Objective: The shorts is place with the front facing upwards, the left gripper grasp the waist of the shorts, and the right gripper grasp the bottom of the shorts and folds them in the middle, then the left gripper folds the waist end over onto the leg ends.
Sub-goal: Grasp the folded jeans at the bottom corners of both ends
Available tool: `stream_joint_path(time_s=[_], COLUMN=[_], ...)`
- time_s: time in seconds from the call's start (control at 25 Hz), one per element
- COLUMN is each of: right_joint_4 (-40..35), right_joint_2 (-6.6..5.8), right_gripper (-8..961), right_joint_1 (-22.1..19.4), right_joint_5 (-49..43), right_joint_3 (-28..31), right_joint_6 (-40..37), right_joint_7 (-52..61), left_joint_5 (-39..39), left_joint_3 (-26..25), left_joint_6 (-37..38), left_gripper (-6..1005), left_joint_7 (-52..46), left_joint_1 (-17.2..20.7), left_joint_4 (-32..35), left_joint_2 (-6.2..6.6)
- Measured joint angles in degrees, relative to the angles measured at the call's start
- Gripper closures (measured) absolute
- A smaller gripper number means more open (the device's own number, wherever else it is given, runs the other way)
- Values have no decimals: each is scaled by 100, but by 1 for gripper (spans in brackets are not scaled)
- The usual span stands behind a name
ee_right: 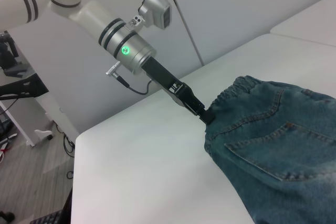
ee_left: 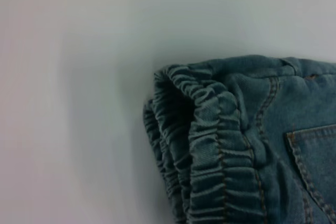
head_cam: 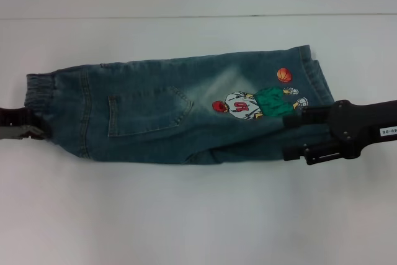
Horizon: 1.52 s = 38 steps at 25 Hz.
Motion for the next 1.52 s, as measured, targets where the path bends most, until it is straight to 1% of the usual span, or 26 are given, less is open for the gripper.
stream_joint_path(time_s=[0.2, 0.4, 0.72, 0.96, 1.16, 1.4, 1.52], right_joint_4=[0, 0, 0, 0, 0, 0, 0], right_joint_2=[17, 18, 18, 18, 17, 18, 24], right_gripper=[65, 65, 66, 66, 66, 65, 65], right_joint_1=[25, 29, 34, 52, 67, 86, 92], right_joint_5=[0, 0, 1, -3, -5, -5, -5], right_joint_3=[-7, -15, -15, -15, -15, -24, -54], right_joint_6=[65, 116, 217, 237, 245, 291, 303], right_joint_7=[0, 0, 0, 0, 0, 0, 0], left_joint_5=[-41, -153, -289, -311, -260, -237, -79], left_joint_3=[8, 8, 5, 8, 8, 8, 8], left_joint_6=[-34, -8, 194, 242, 433, 444, 368], left_gripper=[862, 918, 947, 948, 949, 886, 764], left_joint_7=[57, 123, 420, 440, 409, 383, 383], left_joint_1=[-11, -11, -9, -16, -72, -78, -75], left_joint_4=[-4, -29, 8, 16, 10, 27, 44], left_joint_2=[-25, -25, -16, 12, 66, 78, 79])
